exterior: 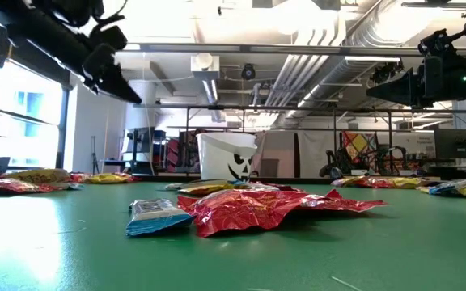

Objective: Sort candy by brand, put in halloween buckets
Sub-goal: Put the yellow candy into the white bucket

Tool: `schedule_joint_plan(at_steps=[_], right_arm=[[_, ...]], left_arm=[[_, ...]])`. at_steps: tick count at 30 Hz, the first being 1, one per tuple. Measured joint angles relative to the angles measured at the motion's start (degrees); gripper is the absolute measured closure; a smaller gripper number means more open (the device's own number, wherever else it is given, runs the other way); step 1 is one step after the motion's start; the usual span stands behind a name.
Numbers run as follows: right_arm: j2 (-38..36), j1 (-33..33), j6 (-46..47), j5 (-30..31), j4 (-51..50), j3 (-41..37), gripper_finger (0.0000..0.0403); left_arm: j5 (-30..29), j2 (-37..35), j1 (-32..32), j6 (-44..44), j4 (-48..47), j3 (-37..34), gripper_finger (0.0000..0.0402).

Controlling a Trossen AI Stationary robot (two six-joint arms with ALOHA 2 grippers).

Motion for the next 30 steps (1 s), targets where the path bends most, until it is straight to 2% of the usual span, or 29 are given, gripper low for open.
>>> schedule_joint_plan(at_steps=[9,14,18,21,30], right_arm=[[0.0,0.0,0.0,0.0,0.0,0.0,0.0403],[0.0,0.0,0.0,0.0,0.0,0.0,0.0403],[0.0,0.0,0.0,0.0,0.0,0.0,0.0403],[0.0,0.0,0.0,0.0,0.0,0.0,0.0403],[0.0,0.0,0.0,0.0,0.0,0.0,0.0403]], left_arm=[[-1.5,8.2,0.4,-4.0,-1.6,0.4,0.0401],[-3.2,14.2,4.0,-8.0,-8.6,3.0,0.0401],[-13.3,19.2,6.4,-5.6,-10.7,4.8,0.0398],[-16.6,22.5,7.8,-4.6,-10.7,5.7,0.0383],[-16.2,34.3,12.4,-8.8,-10.9,9.2,0.0301]])
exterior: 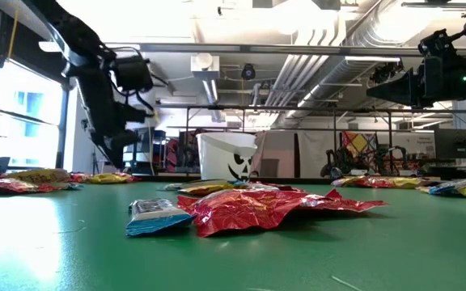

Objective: Sort candy by brand, put in halloween buckets
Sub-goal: Put the yellow candy into the white bucket

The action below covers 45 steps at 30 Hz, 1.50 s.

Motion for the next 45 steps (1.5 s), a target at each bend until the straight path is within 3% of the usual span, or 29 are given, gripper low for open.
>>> schedule_joint_plan(at_steps=[7,14,20,28,38,45], right_arm=[[0.0,0.0,0.0,0.0,0.0,0.0,0.0403],[0.0,0.0,0.0,0.0,0.0,0.0,0.0403],[0.0,0.0,0.0,0.0,0.0,0.0,0.0403],[0.0,0.0,0.0,0.0,0.0,0.0,0.0403],[0.0,0.0,0.0,0.0,0.0,0.0,0.0403],[0.0,0.0,0.0,0.0,0.0,0.0,0.0403]], left_arm=[[-0.9,4.6,1.2,-1.7,-2.4,2.6,0.0241],[1.1,7.5,3.5,-0.3,-3.6,2.9,0.0238],[2.8,9.4,5.3,-0.3,-3.6,3.2,0.0275],[4.1,7.1,4.8,-0.5,-6.0,3.0,0.0390],[4.9,1.7,-0.6,3.3,-9.9,9.3,0.0400],[4.9,1.5,-4.3,8.9,-10.0,18.8,0.0401]])
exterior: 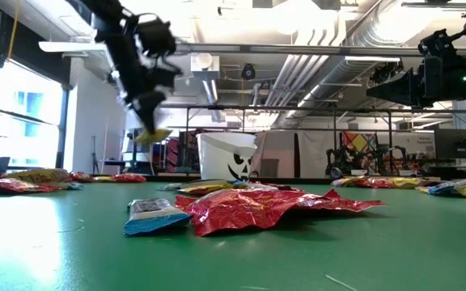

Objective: Sort candy by brand, put in halloween buckets
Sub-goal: Put the yellow candy into the white bucket

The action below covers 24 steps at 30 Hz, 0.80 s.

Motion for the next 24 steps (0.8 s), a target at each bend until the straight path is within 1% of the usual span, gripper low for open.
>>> schedule_joint_plan(at_steps=[5,9,12,17,19,22,24], right_arm=[[0.0,0.0,0.0,0.0,0.0,0.0,0.0403],[0.0,0.0,0.0,0.0,0.0,0.0,0.0403],[0.0,0.0,0.0,0.0,0.0,0.0,0.0403],[0.0,0.0,0.0,0.0,0.0,0.0,0.0403],[0.0,0.0,0.0,0.0,0.0,0.0,0.0403],[0.0,0.0,0.0,0.0,0.0,0.0,0.0403],[0.0,0.0,0.0,0.0,0.0,0.0,0.0403]], left_arm=[[0.1,2.5,-0.8,3.9,0.1,8.2,0.0401],[2.2,6.0,-0.7,7.5,0.0,13.9,0.0401],[2.4,9.7,-0.7,10.2,0.1,18.3,0.0401],[5.2,17.6,-0.9,15.2,0.4,25.6,0.0401],[5.4,20.7,-1.2,17.0,0.5,28.7,0.0401],[5.9,24.5,-1.8,19.9,0.1,32.3,0.0401],[7.3,26.6,-2.1,21.2,0.1,34.2,0.0401]])
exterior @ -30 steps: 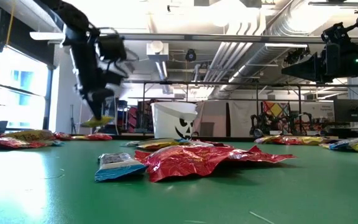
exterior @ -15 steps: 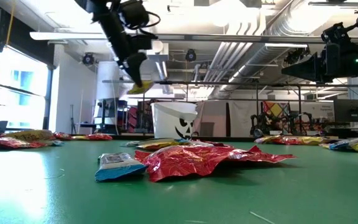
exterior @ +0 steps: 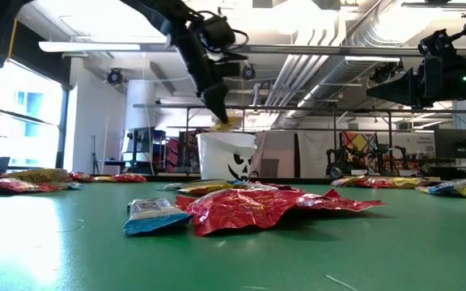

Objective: Sort candy by brand, put in halloween buckets
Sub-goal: Put the yellow candy into the white bucket

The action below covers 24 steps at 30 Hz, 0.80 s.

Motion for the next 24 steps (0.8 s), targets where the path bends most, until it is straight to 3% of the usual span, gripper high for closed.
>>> schedule_joint_plan(at_steps=[24], right_arm=[[0.0,0.0,0.0,0.0,0.0,0.0,0.0403]], left_arm=[[10.2,14.0,5.4,13.2,-16.2,15.5,0.0401]])
